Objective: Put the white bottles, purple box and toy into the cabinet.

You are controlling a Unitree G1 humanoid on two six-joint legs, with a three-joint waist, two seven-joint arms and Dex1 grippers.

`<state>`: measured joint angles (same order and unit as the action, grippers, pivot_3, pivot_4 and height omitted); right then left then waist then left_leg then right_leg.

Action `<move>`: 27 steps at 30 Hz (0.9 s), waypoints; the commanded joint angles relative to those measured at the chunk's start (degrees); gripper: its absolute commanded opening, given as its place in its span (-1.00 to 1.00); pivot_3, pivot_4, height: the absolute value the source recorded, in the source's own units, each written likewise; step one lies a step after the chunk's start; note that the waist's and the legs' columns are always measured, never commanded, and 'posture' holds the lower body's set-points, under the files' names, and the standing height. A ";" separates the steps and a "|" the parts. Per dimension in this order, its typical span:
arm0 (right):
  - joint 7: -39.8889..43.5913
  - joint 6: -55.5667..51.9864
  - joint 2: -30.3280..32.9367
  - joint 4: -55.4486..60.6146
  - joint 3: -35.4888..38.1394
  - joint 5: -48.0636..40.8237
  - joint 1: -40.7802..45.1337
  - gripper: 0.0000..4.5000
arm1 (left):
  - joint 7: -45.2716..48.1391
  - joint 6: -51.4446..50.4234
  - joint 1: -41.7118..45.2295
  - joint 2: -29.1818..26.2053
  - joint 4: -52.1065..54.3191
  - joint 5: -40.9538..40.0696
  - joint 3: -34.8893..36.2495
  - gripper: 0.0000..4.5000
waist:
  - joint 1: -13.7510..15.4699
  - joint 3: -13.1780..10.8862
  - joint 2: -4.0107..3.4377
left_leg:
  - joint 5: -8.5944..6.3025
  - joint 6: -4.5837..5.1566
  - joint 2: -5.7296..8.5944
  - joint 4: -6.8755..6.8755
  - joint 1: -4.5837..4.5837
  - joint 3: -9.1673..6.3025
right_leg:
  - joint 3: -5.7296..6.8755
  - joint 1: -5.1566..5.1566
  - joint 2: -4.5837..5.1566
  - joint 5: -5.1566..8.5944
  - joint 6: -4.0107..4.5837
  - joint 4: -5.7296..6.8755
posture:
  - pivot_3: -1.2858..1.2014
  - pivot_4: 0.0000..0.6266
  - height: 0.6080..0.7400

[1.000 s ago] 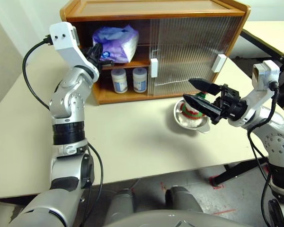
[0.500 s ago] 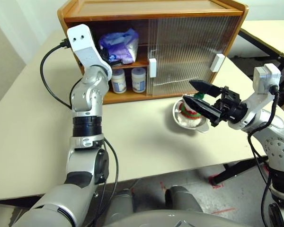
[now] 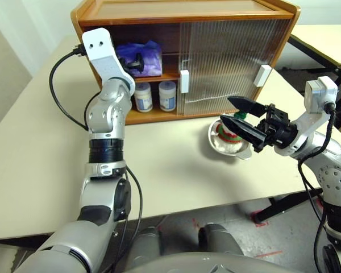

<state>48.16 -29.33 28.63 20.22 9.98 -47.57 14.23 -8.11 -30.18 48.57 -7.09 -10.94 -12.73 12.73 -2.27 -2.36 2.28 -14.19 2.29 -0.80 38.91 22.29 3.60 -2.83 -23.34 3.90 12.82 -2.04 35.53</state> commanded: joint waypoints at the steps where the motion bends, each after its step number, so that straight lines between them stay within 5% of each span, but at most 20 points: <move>1: 0.22 0.60 0.45 -0.17 0.48 0.10 0.41 1.00 | 1.14 0.36 -0.69 0.29 2.56 -0.66 -0.05 0.99 | -0.02 0.00 0.00 | 0.00 0.00 -0.01 0.00 0.00 0.00 | 0.00 0.00 0.00 0.00 0.00 0.00 | -0.01 -1.00 1.00; 13: 1.13 0.47 0.63 -1.57 0.04 0.39 1.36 1.00 | 0.72 -3.54 -2.71 0.18 11.91 -0.37 -0.72 0.99 | 0.13 0.00 0.00 | 0.00 0.00 0.00 0.00 -0.01 0.00 | -0.03 0.01 -0.01 0.00 0.00 0.01 | 0.01 -1.00 1.00; 18: 1.49 0.52 0.70 -2.17 -0.15 0.52 1.87 1.00 | 9.35 -7.56 -6.98 -2.22 18.55 -2.70 -5.62 0.99 | 0.11 0.01 -0.01 | 0.00 0.00 0.01 0.00 -0.02 0.00 | -0.04 0.01 -0.01 0.00 0.00 0.01 | 0.01 -1.00 1.00; 21: 1.62 0.61 0.77 -2.38 -0.19 0.58 2.01 1.00 | 11.59 -9.23 -9.59 -2.94 21.04 -3.81 -6.00 0.71 | 0.15 0.01 -0.01 | 0.00 0.00 0.00 0.00 -0.02 0.00 | -0.06 0.01 -0.01 -0.02 0.07 0.02 | 0.01 -1.00 1.00; 27: 1.49 0.68 0.67 -1.95 -0.20 0.60 1.62 1.00 | 11.69 -10.58 -12.18 -2.11 21.51 -2.89 -6.60 -0.34 | 0.14 0.01 -0.01 | 0.00 0.01 -0.01 0.00 -0.04 0.00 | -0.08 0.01 -0.02 -0.01 0.02 0.03 | 0.00 -1.00 1.00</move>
<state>49.44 -29.34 28.99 17.91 9.70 -47.49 15.90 3.76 -40.22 37.23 -9.38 10.66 -15.86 6.68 -2.13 -2.36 2.27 -14.19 2.30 -0.80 38.91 22.25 3.60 -2.91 -23.34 3.88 12.81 -2.03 35.56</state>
